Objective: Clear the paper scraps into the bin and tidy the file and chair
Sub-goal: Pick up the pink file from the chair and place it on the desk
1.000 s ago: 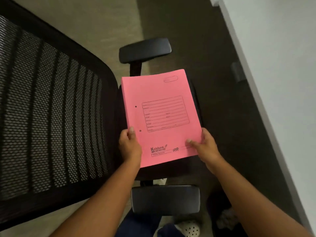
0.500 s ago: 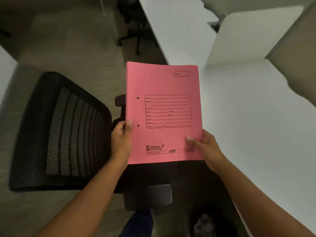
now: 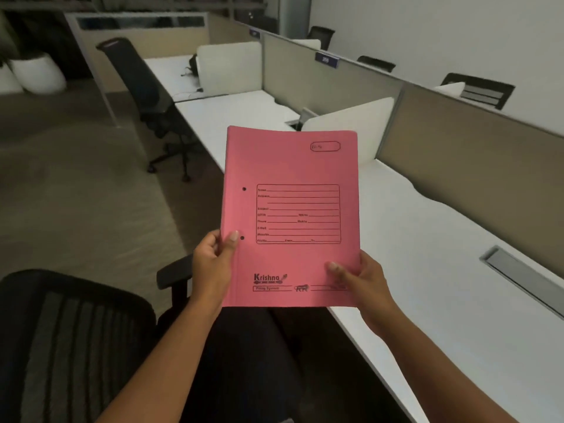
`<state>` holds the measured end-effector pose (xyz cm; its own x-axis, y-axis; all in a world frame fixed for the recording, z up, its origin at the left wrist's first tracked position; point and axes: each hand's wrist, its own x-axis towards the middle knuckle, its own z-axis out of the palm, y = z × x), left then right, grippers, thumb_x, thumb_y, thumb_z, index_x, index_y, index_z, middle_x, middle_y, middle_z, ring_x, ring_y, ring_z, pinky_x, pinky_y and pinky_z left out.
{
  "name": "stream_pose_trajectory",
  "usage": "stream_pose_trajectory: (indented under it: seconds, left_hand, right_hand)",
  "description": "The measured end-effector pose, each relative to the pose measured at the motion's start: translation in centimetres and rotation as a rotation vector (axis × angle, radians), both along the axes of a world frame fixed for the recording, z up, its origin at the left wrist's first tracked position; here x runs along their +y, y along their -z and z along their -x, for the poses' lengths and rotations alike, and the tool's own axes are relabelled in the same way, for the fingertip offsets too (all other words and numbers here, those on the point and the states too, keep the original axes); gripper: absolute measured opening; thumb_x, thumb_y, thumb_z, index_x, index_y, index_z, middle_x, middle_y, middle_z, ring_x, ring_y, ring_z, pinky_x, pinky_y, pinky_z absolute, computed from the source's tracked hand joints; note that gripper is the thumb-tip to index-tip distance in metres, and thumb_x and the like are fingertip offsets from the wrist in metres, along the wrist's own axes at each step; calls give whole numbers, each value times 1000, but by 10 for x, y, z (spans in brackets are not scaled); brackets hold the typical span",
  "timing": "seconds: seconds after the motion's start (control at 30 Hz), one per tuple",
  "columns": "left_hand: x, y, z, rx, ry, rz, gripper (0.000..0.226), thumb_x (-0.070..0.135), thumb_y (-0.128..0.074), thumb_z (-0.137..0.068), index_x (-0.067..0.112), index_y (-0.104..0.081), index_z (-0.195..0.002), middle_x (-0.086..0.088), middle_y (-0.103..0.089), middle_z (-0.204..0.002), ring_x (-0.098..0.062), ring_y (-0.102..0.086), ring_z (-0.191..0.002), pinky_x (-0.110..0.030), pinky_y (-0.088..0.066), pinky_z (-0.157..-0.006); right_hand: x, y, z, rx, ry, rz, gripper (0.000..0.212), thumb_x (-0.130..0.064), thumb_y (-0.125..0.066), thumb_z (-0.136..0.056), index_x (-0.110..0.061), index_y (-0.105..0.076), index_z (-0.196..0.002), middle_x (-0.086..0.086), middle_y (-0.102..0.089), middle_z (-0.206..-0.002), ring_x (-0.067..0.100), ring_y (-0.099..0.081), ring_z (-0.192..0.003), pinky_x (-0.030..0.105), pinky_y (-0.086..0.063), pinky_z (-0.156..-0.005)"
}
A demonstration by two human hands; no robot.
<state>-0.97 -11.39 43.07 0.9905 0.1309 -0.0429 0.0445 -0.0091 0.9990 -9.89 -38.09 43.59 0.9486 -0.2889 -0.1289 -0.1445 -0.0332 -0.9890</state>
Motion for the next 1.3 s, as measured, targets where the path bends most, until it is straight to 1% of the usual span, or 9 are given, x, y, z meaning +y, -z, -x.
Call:
stream_pose_trajectory:
  seconds: [0.23, 0.47, 0.63, 0.73, 0.8, 0.97, 1.17, 1.23, 1.3]
  left_hand:
    - [-40, -24, -76, -60, 165, -30, 13, 51, -68, -100, 39, -72, -104, 14, -82, -97, -6, -80, -82, -19, -62, -58]
    - [-100, -28, -123, -56, 316, -88, 33, 53, -71, -96, 33, -68, -121, 13, -81, -99, -16, -80, -88, -34, -67, -67]
    - [-132, -16, -163, 93, 636, -185, 79, 32, -94, -79, 50, -49, -142, 10, -77, -120, -18, -76, -106, -51, -65, -86]
    - [-153, -3, -196, 193, 765, -225, 81, 28, -98, -71, 69, -52, -124, 14, -79, -119, -16, -78, -105, -44, -65, -88]
    - [-171, 10, -221, 229, 760, -222, 72, 30, -98, -68, 60, -61, -122, 12, -81, -116, -16, -80, -103, -41, -66, -85]
    - [-238, 55, -277, 257, 647, -208, 42, 9, -87, -87, 38, -74, -114, 3, -84, -109, -25, -82, -100, -36, -68, -75]
    - [-317, 100, -325, 301, 840, -394, 77, -12, -64, -86, 57, -68, -119, 15, -80, -116, -10, -77, -105, -29, -64, -81]
    - [-338, 115, -342, 292, 799, -430, 78, -16, -60, -85, 52, -68, -122, 15, -79, -118, -16, -73, -113, -39, -64, -90]
    - [-357, 129, -358, 286, 719, -431, 76, -18, -60, -86, 33, -64, -142, 5, -74, -129, -29, -69, -123, -50, -62, -100]
  right_hand:
    - [-21, -21, -31, -39, 184, 0, 49, -32, -76, -96, -26, -59, -142, -6, -75, -126, 24, -74, -111, 50, -62, -95]
    - [-57, -12, -52, -29, 344, -17, 47, -34, -76, -96, -30, -59, -140, -10, -75, -122, 21, -76, -107, 44, -66, -88]
    - [-89, 17, -79, -8, 470, -81, 44, -32, -76, -96, -31, -62, -137, -11, -77, -119, 19, -77, -104, 47, -65, -90]
    - [-113, 40, -100, 11, 528, -148, 43, -28, -78, -95, -29, -64, -135, -10, -79, -117, 16, -78, -102, 46, -65, -91]
    - [-133, 56, -118, 26, 567, -194, 43, -26, -79, -94, -27, -65, -135, -7, -79, -117, 17, -78, -103, 48, -64, -93]
    - [-190, 93, -164, 63, 646, -253, 42, -21, -78, -94, -24, -65, -134, -4, -78, -120, 21, -75, -109, 46, -61, -97]
    - [-254, 142, -225, 132, 739, -294, 41, -15, -75, -97, -20, -64, -136, -1, -75, -122, 18, -73, -106, 28, -60, -81]
    - [-269, 159, -246, 171, 771, -298, 42, -11, -74, -96, -17, -64, -136, 2, -74, -124, 21, -72, -106, 26, -58, -78]
    - [-281, 176, -266, 221, 791, -294, 43, -9, -74, -96, -14, -63, -137, 5, -73, -127, 26, -70, -111, 35, -59, -89]
